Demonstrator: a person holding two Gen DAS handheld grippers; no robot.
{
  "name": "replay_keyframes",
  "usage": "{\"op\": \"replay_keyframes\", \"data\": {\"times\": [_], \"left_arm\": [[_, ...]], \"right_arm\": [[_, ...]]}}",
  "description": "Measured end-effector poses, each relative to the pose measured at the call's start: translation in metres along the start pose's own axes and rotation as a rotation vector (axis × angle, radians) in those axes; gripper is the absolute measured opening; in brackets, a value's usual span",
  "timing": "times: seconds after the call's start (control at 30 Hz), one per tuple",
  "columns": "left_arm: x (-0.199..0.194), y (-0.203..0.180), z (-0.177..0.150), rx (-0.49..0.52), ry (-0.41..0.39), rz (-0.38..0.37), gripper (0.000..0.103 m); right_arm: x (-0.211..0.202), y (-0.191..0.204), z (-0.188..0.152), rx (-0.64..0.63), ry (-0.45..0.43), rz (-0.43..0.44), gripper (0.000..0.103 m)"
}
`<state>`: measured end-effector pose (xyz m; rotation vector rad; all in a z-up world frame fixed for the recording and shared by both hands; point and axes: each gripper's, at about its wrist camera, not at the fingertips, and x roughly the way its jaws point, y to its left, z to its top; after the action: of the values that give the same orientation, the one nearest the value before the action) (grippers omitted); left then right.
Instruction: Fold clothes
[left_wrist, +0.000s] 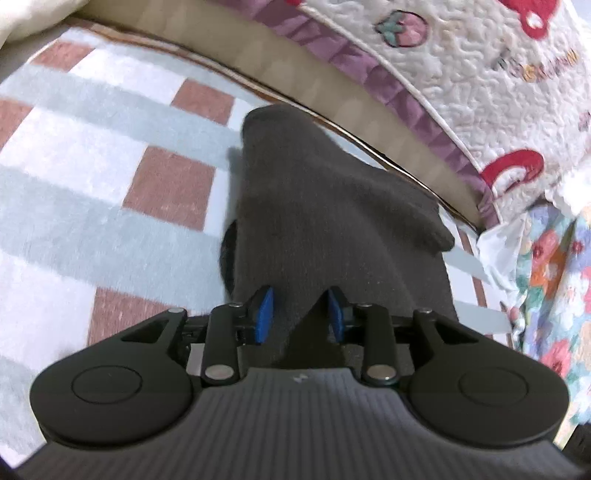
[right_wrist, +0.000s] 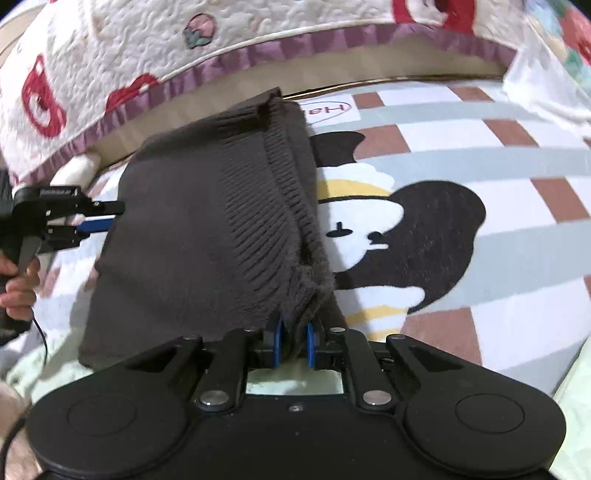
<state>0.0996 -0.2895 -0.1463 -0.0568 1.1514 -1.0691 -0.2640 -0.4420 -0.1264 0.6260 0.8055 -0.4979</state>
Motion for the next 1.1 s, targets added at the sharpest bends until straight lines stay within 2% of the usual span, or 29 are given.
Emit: {"op": "replay_keyframes", "data": {"times": [0.1,0.2,0.23,0.3,0.33,0.37,0.4,0.47,0.5,0.57,0.63,0.7,0.8,0.87,0.93,1.0,1.03,1.1], "left_arm": [[0.014,-0.01,-0.003,0.112,0.048,0.041,0.04],[0.017,-0.009,-0.001,0.113,0.054,0.036,0.04],[0.017,-0.009,-0.001,0.123,0.055,0.036,0.04],[0.019,-0.011,0.0,0.164,0.054,0.044,0.04],[0.02,-0.012,0.001,0.183,0.053,0.047,0.041],[0.02,-0.014,0.002,0.202,0.052,0.049,0.042],[0.02,-0.015,0.004,0.218,0.05,0.049,0.043],[0.019,-0.016,0.009,0.238,0.041,0.039,0.043],[0.016,-0.015,0.013,0.238,0.033,0.025,0.043],[0.009,-0.011,0.022,0.21,0.006,-0.014,0.043],[0.003,-0.003,0.031,0.168,-0.025,-0.054,0.042],[0.003,0.005,0.037,0.149,-0.04,-0.052,0.042],[0.015,0.022,0.042,0.138,-0.036,-0.035,0.043],[0.025,0.034,0.049,0.089,-0.017,-0.083,0.043],[0.037,0.045,0.059,0.04,0.005,-0.127,0.044],[0.05,0.048,0.067,0.046,0.036,-0.117,0.064],[0.056,0.048,0.07,0.066,0.042,-0.105,0.069],[0.066,0.049,0.074,0.072,0.039,-0.121,0.07]], "right_arm": [[0.0,-0.004,0.001,0.014,0.028,-0.018,0.017],[-0.003,-0.006,0.003,0.007,0.066,-0.055,0.017],[-0.006,-0.005,0.004,-0.008,0.078,-0.094,0.014],[-0.014,-0.006,0.004,-0.05,0.09,-0.246,0.015],[-0.019,-0.009,0.007,-0.055,0.08,-0.287,0.015],[-0.026,-0.011,0.013,-0.046,0.054,-0.283,0.015],[-0.033,-0.012,0.021,-0.038,0.027,-0.277,0.02],[-0.041,-0.007,0.049,-0.037,-0.03,-0.203,0.027],[-0.038,0.003,0.068,-0.068,-0.046,-0.159,0.032],[-0.031,0.021,0.105,-0.129,-0.075,-0.069,0.037],[-0.011,0.035,0.138,-0.174,-0.048,0.031,0.046],[0.019,0.048,0.17,-0.185,0.005,0.125,0.05],[0.066,0.052,0.2,-0.145,0.036,0.178,0.053],[0.098,0.048,0.212,-0.101,0.054,0.189,0.053],[0.116,0.041,0.209,-0.042,0.059,0.152,0.053],[0.126,0.031,0.201,0.008,0.064,0.127,0.053],[0.129,0.032,0.195,-0.012,0.047,0.107,0.054],[0.135,0.033,0.185,-0.051,0.013,0.068,0.054]]}}
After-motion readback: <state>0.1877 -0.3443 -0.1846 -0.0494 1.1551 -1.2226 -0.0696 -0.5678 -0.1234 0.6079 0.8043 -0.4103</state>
